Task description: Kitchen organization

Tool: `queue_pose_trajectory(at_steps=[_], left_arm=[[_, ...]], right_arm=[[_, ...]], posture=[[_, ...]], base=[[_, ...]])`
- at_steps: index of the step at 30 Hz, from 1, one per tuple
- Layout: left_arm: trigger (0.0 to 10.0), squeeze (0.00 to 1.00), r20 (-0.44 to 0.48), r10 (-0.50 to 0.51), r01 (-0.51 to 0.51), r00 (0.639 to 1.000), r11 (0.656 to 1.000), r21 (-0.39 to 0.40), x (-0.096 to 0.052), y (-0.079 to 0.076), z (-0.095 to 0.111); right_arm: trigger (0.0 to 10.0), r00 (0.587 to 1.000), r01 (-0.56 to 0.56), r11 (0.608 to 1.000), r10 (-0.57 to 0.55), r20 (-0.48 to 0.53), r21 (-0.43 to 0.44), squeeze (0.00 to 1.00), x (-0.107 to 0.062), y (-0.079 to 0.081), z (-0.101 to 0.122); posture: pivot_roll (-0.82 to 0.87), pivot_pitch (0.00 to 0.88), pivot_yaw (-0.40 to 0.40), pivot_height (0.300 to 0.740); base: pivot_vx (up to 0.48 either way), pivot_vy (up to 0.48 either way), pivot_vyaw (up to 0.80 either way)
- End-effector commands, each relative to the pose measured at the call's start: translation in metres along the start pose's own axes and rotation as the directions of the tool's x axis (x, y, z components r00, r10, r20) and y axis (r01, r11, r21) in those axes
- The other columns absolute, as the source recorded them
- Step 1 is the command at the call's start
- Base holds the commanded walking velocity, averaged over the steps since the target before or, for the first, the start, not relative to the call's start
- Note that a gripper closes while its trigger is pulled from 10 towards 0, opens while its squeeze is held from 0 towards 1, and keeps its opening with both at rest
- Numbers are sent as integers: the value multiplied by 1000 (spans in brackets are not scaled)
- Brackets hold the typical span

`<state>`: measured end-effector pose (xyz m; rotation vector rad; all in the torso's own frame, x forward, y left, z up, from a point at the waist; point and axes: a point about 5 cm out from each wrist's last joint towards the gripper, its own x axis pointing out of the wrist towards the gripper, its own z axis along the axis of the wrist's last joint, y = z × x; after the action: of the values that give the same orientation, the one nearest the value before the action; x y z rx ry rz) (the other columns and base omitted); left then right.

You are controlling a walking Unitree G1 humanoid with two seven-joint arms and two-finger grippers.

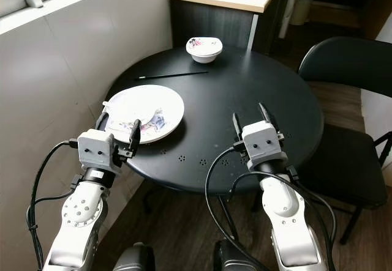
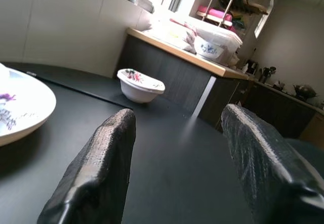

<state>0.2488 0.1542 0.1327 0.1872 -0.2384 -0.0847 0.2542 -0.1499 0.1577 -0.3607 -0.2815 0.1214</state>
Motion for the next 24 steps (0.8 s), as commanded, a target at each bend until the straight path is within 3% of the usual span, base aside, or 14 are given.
queue_pose_trajectory(at_steps=[1, 24], left_arm=[[10000, 0, 5, 1, -1, 1000, 1000, 6, 1, 1, 1], [10000, 0, 9, 12, -12, 1000, 1000, 9, 3, 2, 2]], right_arm=[[10000, 1000, 14, 1000, -14, 5, 4, 0, 2, -4, 2], [10000, 999, 38, 999, -38, 19, -30, 0, 7, -9, 6]], posture=[[-61, 36, -12, 740], [-65, 38, -10, 740]], base=[[0, 0, 0], [0, 0, 0]])
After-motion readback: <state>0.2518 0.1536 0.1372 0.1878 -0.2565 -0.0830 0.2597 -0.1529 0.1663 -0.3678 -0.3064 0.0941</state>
